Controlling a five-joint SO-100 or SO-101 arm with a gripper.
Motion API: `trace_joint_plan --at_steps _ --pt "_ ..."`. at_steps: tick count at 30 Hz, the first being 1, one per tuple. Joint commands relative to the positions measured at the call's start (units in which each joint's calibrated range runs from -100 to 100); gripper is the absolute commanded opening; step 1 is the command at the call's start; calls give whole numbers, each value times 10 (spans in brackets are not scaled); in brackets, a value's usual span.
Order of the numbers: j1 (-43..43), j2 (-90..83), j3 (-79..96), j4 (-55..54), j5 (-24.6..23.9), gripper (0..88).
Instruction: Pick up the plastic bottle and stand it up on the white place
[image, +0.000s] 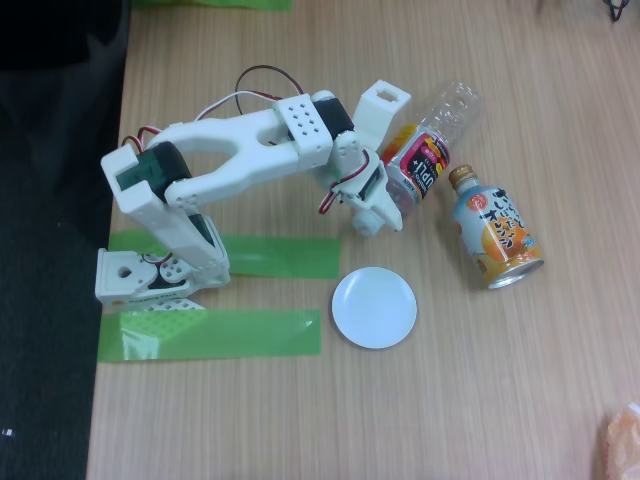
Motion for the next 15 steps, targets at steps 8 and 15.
trace_joint_plan --at_steps 8,15 --pt "-4 -2 -3 -20 -3 369" --pt "-4 -1 -2 -38 -3 369"
